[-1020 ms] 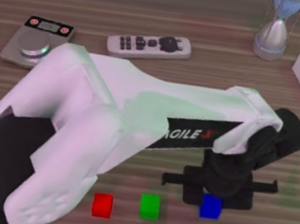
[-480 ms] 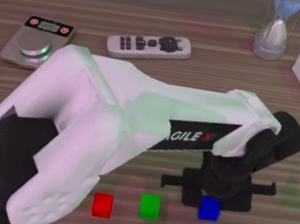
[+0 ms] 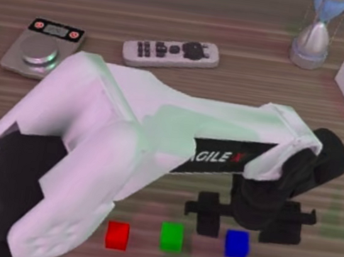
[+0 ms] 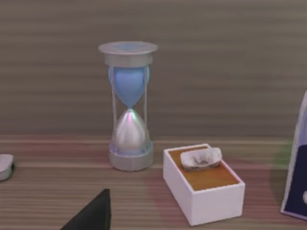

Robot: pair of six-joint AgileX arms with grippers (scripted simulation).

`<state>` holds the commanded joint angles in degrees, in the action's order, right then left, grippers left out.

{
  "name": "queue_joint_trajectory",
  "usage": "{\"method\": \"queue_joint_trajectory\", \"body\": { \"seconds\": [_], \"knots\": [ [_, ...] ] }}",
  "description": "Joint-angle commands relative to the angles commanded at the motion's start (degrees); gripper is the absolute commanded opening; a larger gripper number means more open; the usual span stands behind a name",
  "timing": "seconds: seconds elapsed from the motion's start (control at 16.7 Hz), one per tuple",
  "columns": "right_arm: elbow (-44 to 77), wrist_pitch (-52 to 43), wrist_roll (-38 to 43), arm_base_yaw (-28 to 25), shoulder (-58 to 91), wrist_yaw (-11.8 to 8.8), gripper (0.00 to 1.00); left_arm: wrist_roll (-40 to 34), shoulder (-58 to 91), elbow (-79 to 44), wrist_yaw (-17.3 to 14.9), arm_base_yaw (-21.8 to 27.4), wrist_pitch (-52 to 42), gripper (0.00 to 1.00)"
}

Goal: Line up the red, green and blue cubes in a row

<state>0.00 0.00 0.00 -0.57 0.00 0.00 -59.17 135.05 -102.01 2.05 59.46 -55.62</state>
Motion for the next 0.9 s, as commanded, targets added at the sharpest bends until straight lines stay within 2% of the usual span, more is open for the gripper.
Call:
{"method": "queue_joint_trajectory", "body": {
  "seconds": [0.6, 0.9],
  "knots": [
    [0.00, 0.00, 0.00, 0.00, 0.00, 0.00, 1.00, -0.02, -0.08, -0.19, -0.01, -0.08, -0.20, 1.00],
    [0.00, 0.00, 0.00, 0.00, 0.00, 0.00, 1.00, -0.33, -2.49, -5.75, -0.14, -0.36, -8.43, 1.00]
  ]
}}
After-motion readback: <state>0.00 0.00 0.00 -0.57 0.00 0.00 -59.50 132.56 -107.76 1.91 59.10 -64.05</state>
